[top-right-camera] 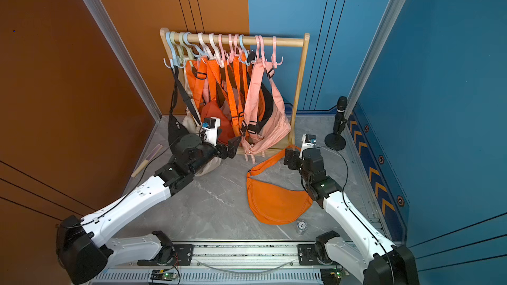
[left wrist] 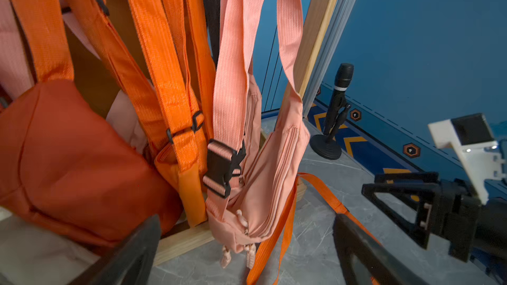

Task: Take the bag off the hook
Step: Pick up the bag from the hook.

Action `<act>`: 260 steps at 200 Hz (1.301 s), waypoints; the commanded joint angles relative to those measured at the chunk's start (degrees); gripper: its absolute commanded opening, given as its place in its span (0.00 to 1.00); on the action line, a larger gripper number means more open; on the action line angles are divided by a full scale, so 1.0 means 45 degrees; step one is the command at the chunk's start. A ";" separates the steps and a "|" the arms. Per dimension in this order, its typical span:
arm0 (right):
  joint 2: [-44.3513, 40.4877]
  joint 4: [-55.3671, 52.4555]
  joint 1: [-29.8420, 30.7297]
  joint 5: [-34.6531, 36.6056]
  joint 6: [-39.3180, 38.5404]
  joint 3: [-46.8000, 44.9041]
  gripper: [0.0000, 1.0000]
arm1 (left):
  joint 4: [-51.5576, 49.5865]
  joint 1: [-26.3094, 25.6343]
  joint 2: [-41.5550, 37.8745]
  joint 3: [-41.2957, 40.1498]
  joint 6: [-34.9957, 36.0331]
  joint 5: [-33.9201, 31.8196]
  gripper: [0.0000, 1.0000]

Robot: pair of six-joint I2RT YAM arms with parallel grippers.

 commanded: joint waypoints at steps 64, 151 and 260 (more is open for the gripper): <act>-0.0218 0.0749 0.0801 -0.0681 -0.0157 -0.0454 0.83 | -0.3153 0.1069 0.3747 0.5885 0.0887 0.2902 0.98; -0.0551 0.1091 0.1706 -0.0687 -0.0428 -0.0136 0.83 | -0.4191 0.1916 0.6863 1.0021 0.1043 0.3273 0.92; 0.0266 0.1683 0.2053 -0.0908 -0.0599 0.0302 0.84 | -0.5354 0.2097 0.9881 1.3920 0.0612 0.4126 0.61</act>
